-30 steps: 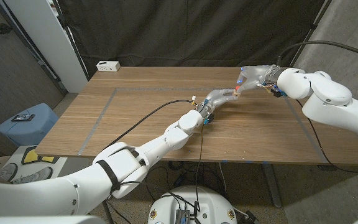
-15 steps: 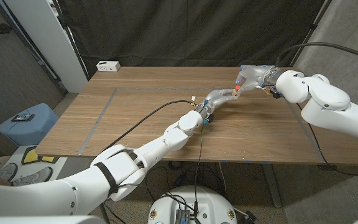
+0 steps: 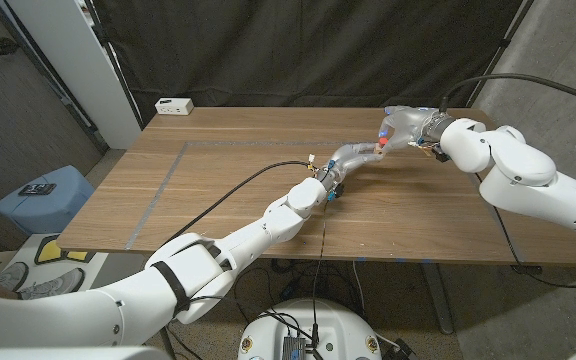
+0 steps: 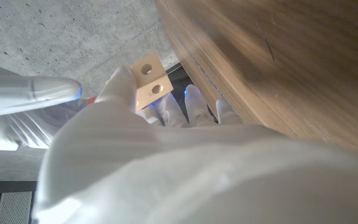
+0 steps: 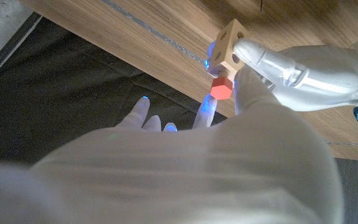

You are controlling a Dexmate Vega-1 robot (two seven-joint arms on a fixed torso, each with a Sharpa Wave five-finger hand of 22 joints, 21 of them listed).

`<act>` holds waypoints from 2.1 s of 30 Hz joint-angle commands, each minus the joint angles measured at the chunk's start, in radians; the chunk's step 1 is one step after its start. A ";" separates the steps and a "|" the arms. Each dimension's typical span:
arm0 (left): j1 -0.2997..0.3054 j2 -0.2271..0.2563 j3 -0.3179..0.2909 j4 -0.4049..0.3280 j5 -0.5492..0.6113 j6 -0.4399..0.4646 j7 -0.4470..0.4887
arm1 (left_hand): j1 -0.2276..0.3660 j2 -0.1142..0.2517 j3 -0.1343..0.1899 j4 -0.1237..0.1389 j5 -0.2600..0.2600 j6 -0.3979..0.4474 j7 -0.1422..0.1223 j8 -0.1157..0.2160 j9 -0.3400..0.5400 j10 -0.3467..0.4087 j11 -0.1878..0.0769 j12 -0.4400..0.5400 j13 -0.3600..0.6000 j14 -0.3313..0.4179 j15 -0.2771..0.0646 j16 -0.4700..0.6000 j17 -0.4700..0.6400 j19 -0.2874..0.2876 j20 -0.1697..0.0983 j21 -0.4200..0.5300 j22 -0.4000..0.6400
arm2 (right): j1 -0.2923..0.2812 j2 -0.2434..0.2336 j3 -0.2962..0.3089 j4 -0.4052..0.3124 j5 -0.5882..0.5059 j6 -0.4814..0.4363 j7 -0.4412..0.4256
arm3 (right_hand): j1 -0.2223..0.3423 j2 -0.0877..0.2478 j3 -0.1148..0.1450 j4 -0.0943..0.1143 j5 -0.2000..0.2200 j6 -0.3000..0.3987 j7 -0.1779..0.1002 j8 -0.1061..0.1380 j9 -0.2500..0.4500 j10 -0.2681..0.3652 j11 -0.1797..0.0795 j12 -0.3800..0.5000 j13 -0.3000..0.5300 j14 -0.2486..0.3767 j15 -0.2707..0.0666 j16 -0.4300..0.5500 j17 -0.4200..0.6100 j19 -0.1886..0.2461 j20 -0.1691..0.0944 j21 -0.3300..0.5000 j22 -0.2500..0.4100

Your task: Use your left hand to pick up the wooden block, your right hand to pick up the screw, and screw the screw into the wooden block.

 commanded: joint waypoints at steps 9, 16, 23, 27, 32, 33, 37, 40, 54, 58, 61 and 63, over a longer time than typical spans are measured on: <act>-0.006 -0.004 0.002 0.014 -0.001 -0.006 -0.008 | -0.029 0.010 0.002 0.013 0.003 -0.028 -0.003 -0.007 0.001 -0.020 -0.003 -0.001 0.005 -0.008 -0.037 0.001 0.006 0.000 0.023 0.006 0.004 | -0.008 0.022 0.008 0.021 -0.022 0.008 -0.012 | 0.049 0.014 0.019 0.000 -0.005 0.043 0.008 0.027 0.011 0.026 -0.012 0.011 0.003 0.015 -0.015 0.006 0.000 0.018 -0.008 0.007 0.002; -0.005 -0.002 0.003 0.011 -0.001 -0.004 -0.011 | -0.048 0.021 0.003 0.021 0.002 -0.044 0.001 -0.007 0.002 -0.035 -0.002 -0.003 0.007 -0.011 -0.027 0.001 0.008 -0.001 0.031 0.005 0.004 | -0.010 0.026 0.012 0.023 -0.016 0.010 -0.015 | 0.066 0.014 0.023 0.000 -0.008 0.070 0.022 0.041 0.016 0.041 -0.016 0.015 0.002 0.023 -0.020 0.007 -0.001 0.022 -0.012 0.006 0.002; -0.001 0.000 0.004 0.002 0.000 -0.001 -0.010 | -0.057 0.020 0.000 0.023 0.001 -0.046 -0.001 -0.005 0.002 -0.037 -0.002 -0.002 0.007 -0.008 -0.030 0.002 0.008 -0.001 0.031 0.006 0.004 | -0.010 0.032 0.017 0.027 0.000 0.011 -0.019 | 0.074 0.013 0.024 0.002 -0.011 0.088 0.032 0.052 0.021 0.052 -0.015 0.018 0.001 0.033 -0.021 0.010 -0.001 0.026 -0.014 0.006 0.002; 0.003 0.004 0.004 -0.008 0.001 0.002 -0.007 | -0.061 0.019 0.000 0.024 0.000 -0.045 -0.001 -0.004 0.002 -0.036 -0.002 -0.001 0.007 -0.008 -0.030 0.002 0.007 0.000 0.029 0.006 0.004 | -0.009 0.032 0.017 0.028 0.003 0.012 -0.023 | 0.078 0.014 0.024 0.004 -0.012 0.099 0.037 0.058 0.021 0.062 -0.015 0.020 0.001 0.038 -0.022 0.011 -0.001 0.029 -0.016 0.006 0.002; 0.008 0.008 0.005 -0.020 0.003 0.007 -0.005 | -0.063 0.019 0.000 0.023 0.000 -0.046 0.000 -0.003 0.002 -0.037 -0.002 0.000 0.008 -0.009 -0.030 0.002 0.007 -0.001 0.031 0.006 0.004 | -0.011 0.033 0.020 0.029 0.013 0.016 -0.030 | 0.080 0.013 0.023 0.007 -0.014 0.118 0.038 0.068 0.024 0.073 -0.016 0.024 0.000 0.045 -0.022 0.012 -0.001 0.030 -0.016 0.005 0.002; 0.009 0.008 0.005 -0.021 0.003 0.007 -0.006 | -0.063 0.019 0.001 0.023 0.000 -0.046 -0.001 -0.003 0.002 -0.037 -0.002 0.000 0.008 -0.009 -0.029 0.001 0.006 -0.001 0.031 0.006 0.004 | -0.012 0.032 0.022 0.029 0.017 0.018 -0.031 | 0.080 0.013 0.023 0.008 -0.014 0.121 0.037 0.069 0.025 0.075 -0.016 0.024 0.000 0.047 -0.022 0.013 -0.001 0.030 -0.016 0.005 0.002; 0.011 0.010 0.006 -0.028 0.005 0.009 -0.003 | -0.058 0.020 0.004 0.018 0.001 -0.048 0.001 -0.003 0.002 -0.039 -0.003 0.000 0.008 -0.009 -0.028 0.000 0.005 -0.001 0.032 0.006 0.004 | -0.017 0.030 0.025 0.024 0.021 0.013 -0.038 | 0.077 0.012 0.021 0.010 -0.015 0.131 0.036 0.075 0.027 0.083 -0.015 0.026 0.000 0.053 -0.022 0.014 0.000 0.034 -0.017 0.006 0.002; 0.012 0.012 0.006 -0.032 0.008 0.009 -0.001 | -0.056 0.021 0.007 0.015 0.002 -0.048 0.001 -0.002 0.002 -0.038 -0.003 0.001 0.008 -0.010 -0.029 -0.001 0.004 -0.001 0.032 0.006 0.004 | -0.022 0.029 0.028 0.020 0.024 0.006 -0.044 | 0.074 0.010 0.018 0.013 -0.016 0.141 0.036 0.082 0.030 0.091 -0.016 0.028 0.000 0.058 -0.019 0.016 0.001 0.037 -0.015 0.006 0.002; 0.024 0.020 0.006 -0.059 0.011 0.015 0.007 | -0.053 0.017 0.014 0.002 0.003 -0.034 -0.005 0.007 0.002 -0.031 -0.004 0.007 0.010 -0.006 -0.034 -0.001 0.002 0.001 0.023 0.006 0.004 | -0.026 0.016 0.036 0.007 0.042 0.003 -0.051 | 0.069 0.012 0.014 0.019 -0.016 0.182 0.045 0.108 0.040 0.119 -0.016 0.034 -0.002 0.077 -0.021 0.020 0.003 0.045 -0.021 0.006 0.002; 0.027 0.022 0.006 -0.066 0.013 0.016 0.011 | -0.050 0.012 0.015 -0.004 0.003 -0.030 -0.005 0.008 0.002 -0.023 -0.005 0.011 0.010 -0.004 -0.038 -0.001 0.001 0.001 0.020 0.006 0.004 | -0.026 0.017 0.035 0.007 0.045 0.004 -0.057 | 0.065 0.013 0.012 0.022 -0.016 0.195 0.045 0.116 0.042 0.124 -0.016 0.035 -0.002 0.085 -0.021 0.022 0.004 0.050 -0.022 0.007 0.002; 0.029 0.023 0.006 -0.068 0.013 0.016 0.013 | -0.053 0.011 0.015 -0.004 0.003 -0.030 -0.007 0.008 0.002 -0.023 -0.005 0.011 0.011 -0.003 -0.038 -0.001 0.001 0.001 0.020 0.006 0.004 | -0.024 0.019 0.033 0.009 0.042 0.003 -0.062 | 0.065 0.014 0.012 0.022 -0.016 0.206 0.047 0.123 0.045 0.136 -0.014 0.038 -0.003 0.090 -0.021 0.023 0.004 0.053 -0.024 0.007 0.002; 0.028 0.023 0.006 -0.067 0.014 0.015 0.012 | -0.055 0.012 0.016 -0.004 0.003 -0.032 -0.006 0.007 0.002 -0.024 -0.004 0.010 0.011 -0.005 -0.036 -0.002 0.002 0.001 0.021 0.006 0.004 | -0.022 0.020 0.031 0.012 0.044 0.007 -0.063 | 0.065 0.015 0.011 0.022 -0.016 0.214 0.049 0.128 0.047 0.143 -0.017 0.040 -0.003 0.093 -0.020 0.023 0.004 0.057 -0.027 0.008 0.002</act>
